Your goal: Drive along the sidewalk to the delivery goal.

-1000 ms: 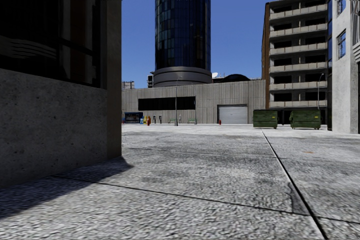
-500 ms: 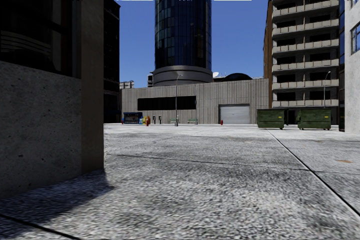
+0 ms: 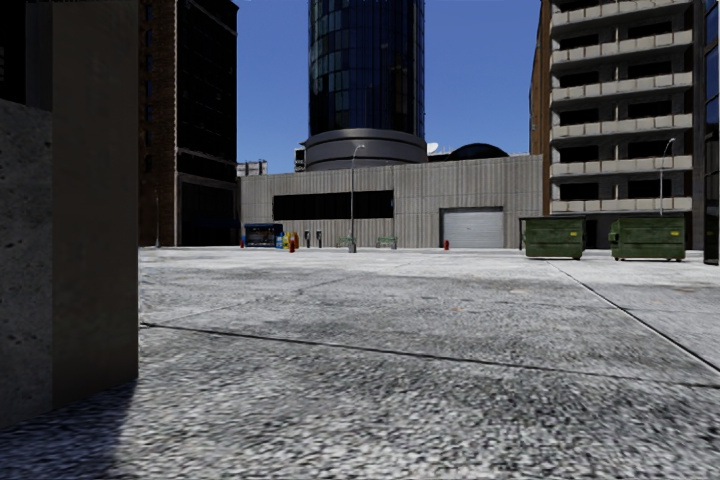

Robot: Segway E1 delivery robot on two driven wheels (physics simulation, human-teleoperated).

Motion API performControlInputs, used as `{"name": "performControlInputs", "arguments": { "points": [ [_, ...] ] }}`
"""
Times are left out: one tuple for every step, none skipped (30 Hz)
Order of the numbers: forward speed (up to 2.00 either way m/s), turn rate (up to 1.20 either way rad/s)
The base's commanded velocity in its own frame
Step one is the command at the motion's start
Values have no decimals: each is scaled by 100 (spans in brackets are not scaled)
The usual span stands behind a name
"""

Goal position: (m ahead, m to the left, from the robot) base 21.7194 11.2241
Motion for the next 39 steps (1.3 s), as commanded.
{"name": "performControlInputs", "arguments": {
  "points": [
    [200, 0],
    [200, 0],
    [200, 0],
    [200, 0],
    [200, 0],
    [200, 0],
    [200, 0],
    [200, 0],
    [200, 0],
    [200, 0],
    [200, 0],
    [200, 0],
    [200, 0],
    [200, 0],
    [200, 0],
    [200, 0],
    [200, 0],
    [200, 0],
    [200, 0],
    [200, 0],
    [200, 0],
    [200, 0],
    [200, 0],
    [200, 0],
    [200, 0],
    [200, 0],
    [200, 0],
    [200, 7],
    [200, 14],
    [200, 14],
    [200, 24],
    [200, 35],
    [200, 41],
    [200, 41],
    [200, 42],
    [200, 42],
    [200, 43],
    [200, 43],
    [200, 43]
  ]
}}
